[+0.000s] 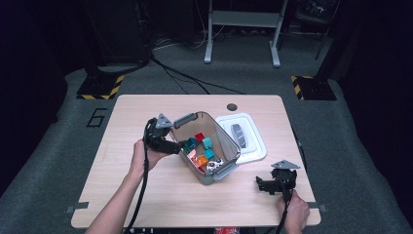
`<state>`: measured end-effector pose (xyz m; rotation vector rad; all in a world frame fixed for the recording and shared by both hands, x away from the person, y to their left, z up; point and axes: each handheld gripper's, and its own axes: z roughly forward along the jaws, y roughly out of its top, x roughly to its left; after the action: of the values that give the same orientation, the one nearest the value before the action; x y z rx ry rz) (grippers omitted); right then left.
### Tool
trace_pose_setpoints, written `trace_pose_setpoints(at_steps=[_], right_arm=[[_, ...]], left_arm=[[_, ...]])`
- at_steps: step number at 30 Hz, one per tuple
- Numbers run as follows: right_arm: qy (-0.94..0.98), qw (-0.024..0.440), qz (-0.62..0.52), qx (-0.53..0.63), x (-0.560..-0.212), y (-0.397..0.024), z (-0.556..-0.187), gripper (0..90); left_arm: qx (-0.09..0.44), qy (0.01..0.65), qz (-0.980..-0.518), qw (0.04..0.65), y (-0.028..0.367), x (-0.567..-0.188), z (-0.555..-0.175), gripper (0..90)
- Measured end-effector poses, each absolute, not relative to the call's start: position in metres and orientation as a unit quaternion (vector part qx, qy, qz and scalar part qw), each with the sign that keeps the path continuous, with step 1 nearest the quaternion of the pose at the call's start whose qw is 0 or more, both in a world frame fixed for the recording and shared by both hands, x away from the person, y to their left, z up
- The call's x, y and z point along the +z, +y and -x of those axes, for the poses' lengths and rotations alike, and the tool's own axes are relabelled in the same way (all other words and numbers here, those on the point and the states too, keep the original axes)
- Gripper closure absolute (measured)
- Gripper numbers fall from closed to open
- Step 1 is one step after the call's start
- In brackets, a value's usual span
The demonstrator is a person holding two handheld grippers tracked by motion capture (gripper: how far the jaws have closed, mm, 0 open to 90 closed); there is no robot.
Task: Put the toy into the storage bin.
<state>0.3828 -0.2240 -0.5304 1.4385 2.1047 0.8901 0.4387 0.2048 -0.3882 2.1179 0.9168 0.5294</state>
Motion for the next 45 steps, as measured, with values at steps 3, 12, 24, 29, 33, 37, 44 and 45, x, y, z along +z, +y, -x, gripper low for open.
trace_pose_setpoints(at_steps=[3,12,24,29,33,37,44,45], right_arm=[[0.761,0.219,-0.519,0.321,-0.530,-0.224,-0.383,0.0],[0.761,0.219,-0.520,0.322,-0.530,-0.224,-0.383,0.0],[0.762,0.218,-0.518,0.322,-0.530,-0.224,-0.384,0.0],[0.762,0.220,-0.519,0.320,-0.530,-0.224,-0.384,0.0],[0.761,0.221,-0.520,0.319,-0.530,-0.223,-0.384,0.0],[0.761,0.221,-0.520,0.319,-0.530,-0.223,-0.384,0.0],[0.761,0.221,-0.520,0.319,-0.530,-0.223,-0.384,0.0],[0.760,0.221,-0.521,0.319,-0.530,-0.223,-0.384,0.0]], left_arm=[[0.210,0.372,-0.821,0.379,0.219,-0.392,-0.432,14.5],[0.203,0.418,-0.803,0.374,0.264,-0.424,-0.419,13.3],[0.179,0.482,-0.790,0.333,0.295,-0.496,-0.411,11.3],[0.182,0.495,-0.784,0.326,0.300,-0.518,-0.409,9.9],[0.196,0.497,-0.778,0.330,0.302,-0.526,-0.405,9.4],[0.210,0.489,-0.773,0.346,0.303,-0.531,-0.401,9.1],[0.216,0.484,-0.779,0.334,0.303,-0.530,-0.399,9.6],[0.216,0.487,-0.777,0.335,0.303,-0.530,-0.398,9.8]])
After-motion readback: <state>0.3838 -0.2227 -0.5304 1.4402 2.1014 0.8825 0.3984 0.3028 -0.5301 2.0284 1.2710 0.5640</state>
